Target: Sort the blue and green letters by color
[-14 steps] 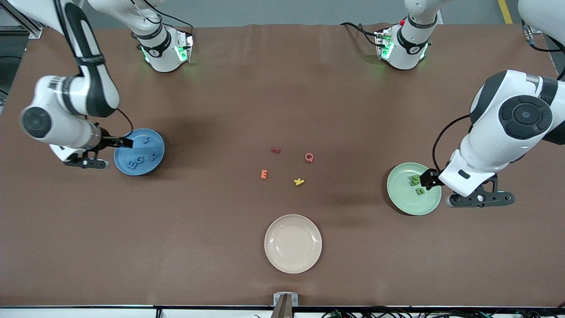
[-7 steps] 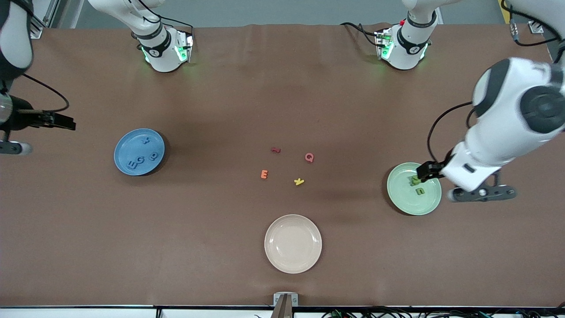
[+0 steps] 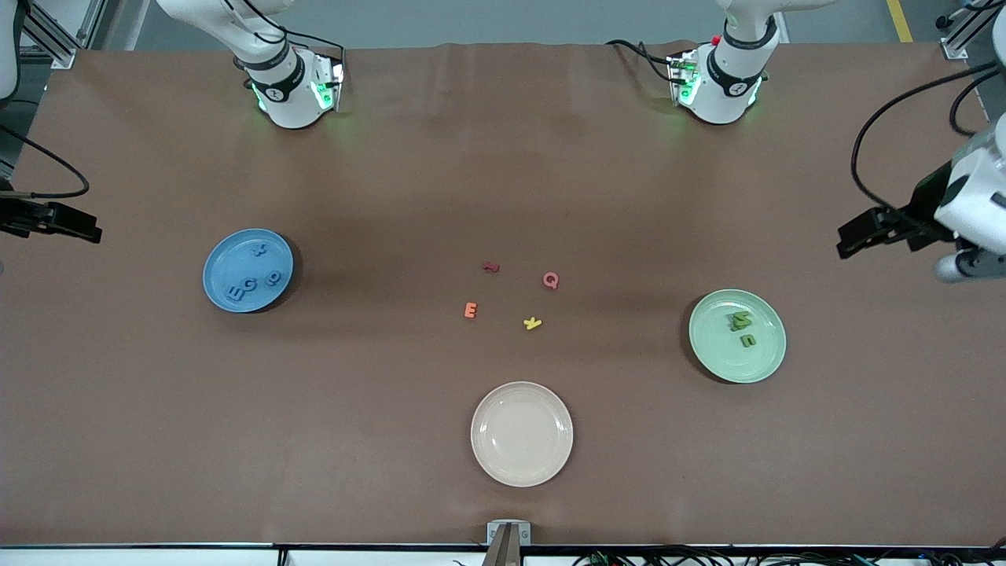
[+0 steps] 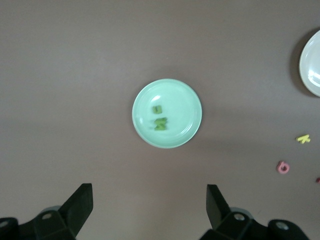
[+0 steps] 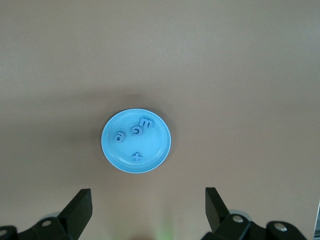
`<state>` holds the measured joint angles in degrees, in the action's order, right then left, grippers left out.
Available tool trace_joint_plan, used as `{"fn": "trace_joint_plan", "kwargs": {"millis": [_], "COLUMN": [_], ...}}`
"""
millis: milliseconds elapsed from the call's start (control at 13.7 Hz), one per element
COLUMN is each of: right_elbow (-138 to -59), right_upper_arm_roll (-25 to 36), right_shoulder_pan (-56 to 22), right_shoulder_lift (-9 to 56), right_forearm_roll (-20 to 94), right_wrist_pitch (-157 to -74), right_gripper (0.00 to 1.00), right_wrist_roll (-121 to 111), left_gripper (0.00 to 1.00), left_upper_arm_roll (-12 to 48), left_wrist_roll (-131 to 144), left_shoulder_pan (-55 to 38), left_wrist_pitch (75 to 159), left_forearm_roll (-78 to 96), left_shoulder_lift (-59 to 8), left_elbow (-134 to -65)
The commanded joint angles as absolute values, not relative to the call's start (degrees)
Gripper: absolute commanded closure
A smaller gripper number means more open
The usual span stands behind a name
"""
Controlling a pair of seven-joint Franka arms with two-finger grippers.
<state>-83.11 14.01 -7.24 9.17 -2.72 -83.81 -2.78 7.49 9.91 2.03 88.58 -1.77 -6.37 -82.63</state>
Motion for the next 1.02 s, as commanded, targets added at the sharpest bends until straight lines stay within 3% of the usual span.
{"fn": "trace_joint_plan", "kwargs": {"millis": [0, 366, 585, 951], "right_elbow": [-81.21, -81.74, -84.28, -84.46], "right_upper_arm_roll": [13.27, 13.36, 6.0, 5.8], "right_shoulder_pan": [-6.33, -5.45, 1.82, 1.32], "right_shoulder_lift": [10.55, 8.8, 5.46, 4.57], "right_forearm_roll": [-1.06, 0.62, 0.7, 0.7], "right_wrist_pitch": [-81.92, -79.1, -79.27, -79.89], "right_gripper": [0.0, 0.0, 0.0, 0.0], "right_wrist_roll": [-2.9, -3.69, -3.87, -3.87], "left_gripper": [0.0, 0.0, 0.0, 0.0], "left_upper_arm_roll": [5.45, 5.71, 5.54, 5.54], "left_wrist_roll": [7.12, 6.86, 6.86, 7.12], "left_shoulder_pan": [1.14, 1.93, 1.93, 2.37], "left_wrist_pitch": [86.84, 86.75, 86.13, 86.13], "left_forearm_roll": [-0.97, -1.41, -1.41, -1.32], "left_shoulder_lift": [-3.7, -0.97, -0.79, -0.79], "left_elbow": [-84.46, -86.04, -86.66, -86.57]}}
